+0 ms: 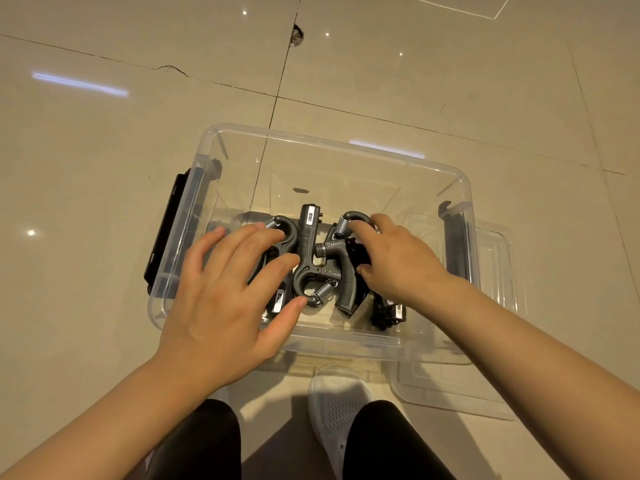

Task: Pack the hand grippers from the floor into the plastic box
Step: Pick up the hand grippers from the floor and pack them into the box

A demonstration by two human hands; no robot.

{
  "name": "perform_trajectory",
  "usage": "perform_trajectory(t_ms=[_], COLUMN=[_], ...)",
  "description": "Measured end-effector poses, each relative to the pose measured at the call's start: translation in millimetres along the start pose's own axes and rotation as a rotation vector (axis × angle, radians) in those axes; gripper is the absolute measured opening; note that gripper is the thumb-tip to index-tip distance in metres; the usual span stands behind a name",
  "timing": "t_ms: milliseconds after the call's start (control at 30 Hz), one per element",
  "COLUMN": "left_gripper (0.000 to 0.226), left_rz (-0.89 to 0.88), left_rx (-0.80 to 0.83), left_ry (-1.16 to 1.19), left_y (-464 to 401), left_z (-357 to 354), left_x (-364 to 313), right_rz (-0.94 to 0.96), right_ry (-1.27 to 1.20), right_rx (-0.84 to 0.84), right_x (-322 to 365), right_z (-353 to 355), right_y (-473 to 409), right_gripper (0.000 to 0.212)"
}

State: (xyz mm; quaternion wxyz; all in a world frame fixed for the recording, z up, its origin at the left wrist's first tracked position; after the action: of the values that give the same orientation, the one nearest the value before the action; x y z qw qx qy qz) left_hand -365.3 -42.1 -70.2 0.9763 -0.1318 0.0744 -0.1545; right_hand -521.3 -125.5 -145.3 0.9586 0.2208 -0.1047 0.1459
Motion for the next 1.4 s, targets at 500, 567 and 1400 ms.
perform_trajectory(t_ms=[500, 567, 1400], left_gripper=[0.037, 0.037, 0.039], left_rz=[0.003, 0.003, 0.005], left_rx=[0.001, 0.006, 0.011], left_ry=[0.017, 0.020, -0.027], left_y=[0, 0, -1], left_z=[-1, -1, -5], left_x=[1, 2, 2], right_rz=[-0.074, -0.073, -0.054], right_ry=[0.196, 0.422, 0.413], right_rx=[0.039, 0.097, 0.036], right_x=[-2, -4, -25], right_z=[5, 5, 0], right_y=[-23, -17, -18], right_gripper=[0.045, 0.037, 0.036])
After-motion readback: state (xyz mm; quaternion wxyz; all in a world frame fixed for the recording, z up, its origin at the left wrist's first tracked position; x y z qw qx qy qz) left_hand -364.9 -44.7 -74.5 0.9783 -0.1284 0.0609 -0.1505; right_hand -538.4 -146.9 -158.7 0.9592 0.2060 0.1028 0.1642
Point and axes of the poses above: each hand's wrist, its own y-axis away from the middle knuckle, its own z-axis out of the back of the hand, x = y × z, the point moved 9 cm from there along -y, towards the middle knuckle, and after that the axes turned 10 degrees about -y, right-handed, at the moved point
